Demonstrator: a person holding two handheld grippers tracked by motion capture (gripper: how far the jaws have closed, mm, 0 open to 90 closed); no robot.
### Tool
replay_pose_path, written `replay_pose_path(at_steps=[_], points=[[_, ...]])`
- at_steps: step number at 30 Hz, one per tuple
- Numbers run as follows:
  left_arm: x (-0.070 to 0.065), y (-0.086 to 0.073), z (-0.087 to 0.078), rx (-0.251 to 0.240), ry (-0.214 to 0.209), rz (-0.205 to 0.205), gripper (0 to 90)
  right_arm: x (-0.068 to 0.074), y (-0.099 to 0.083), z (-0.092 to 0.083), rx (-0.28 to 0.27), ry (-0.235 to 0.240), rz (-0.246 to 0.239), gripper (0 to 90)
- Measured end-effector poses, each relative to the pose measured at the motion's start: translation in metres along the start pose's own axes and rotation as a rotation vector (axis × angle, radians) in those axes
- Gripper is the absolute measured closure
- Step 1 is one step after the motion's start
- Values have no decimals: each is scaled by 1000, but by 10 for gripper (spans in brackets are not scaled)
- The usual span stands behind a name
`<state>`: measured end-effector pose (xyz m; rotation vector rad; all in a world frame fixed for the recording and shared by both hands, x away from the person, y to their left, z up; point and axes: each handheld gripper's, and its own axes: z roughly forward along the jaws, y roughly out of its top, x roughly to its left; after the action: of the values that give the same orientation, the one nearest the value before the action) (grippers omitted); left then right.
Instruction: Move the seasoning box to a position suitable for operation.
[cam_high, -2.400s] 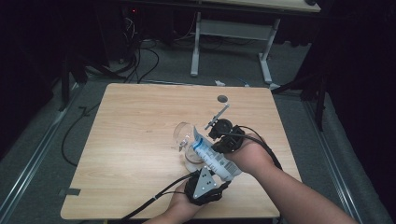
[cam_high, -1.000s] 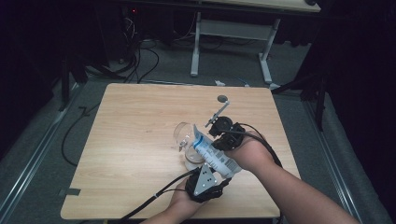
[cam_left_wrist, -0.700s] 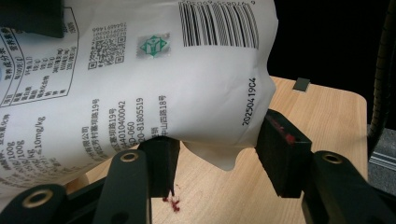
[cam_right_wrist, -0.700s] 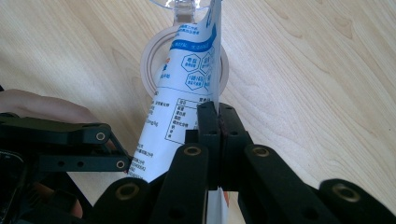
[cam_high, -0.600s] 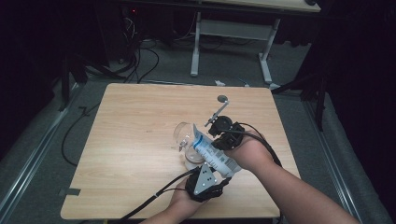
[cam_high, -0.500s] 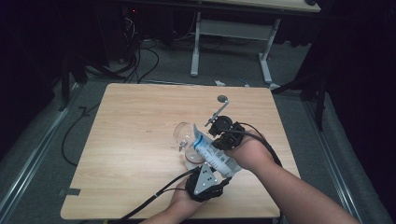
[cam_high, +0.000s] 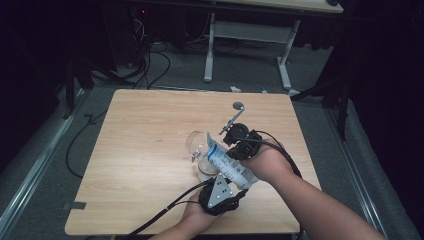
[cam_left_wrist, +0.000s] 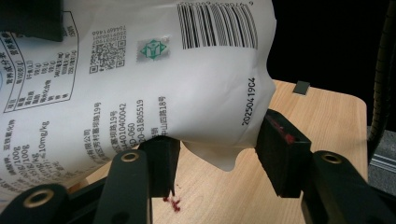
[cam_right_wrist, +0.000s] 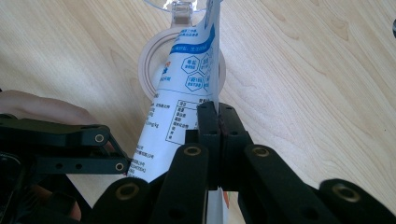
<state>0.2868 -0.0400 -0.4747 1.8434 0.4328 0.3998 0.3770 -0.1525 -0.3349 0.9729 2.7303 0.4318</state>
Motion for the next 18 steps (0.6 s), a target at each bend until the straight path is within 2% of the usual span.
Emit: replay_pose_path(at_steps=[18], points=[[0,1,-1,-6,3,-1,520,1,1,-2,-2,-3,-5,900]])
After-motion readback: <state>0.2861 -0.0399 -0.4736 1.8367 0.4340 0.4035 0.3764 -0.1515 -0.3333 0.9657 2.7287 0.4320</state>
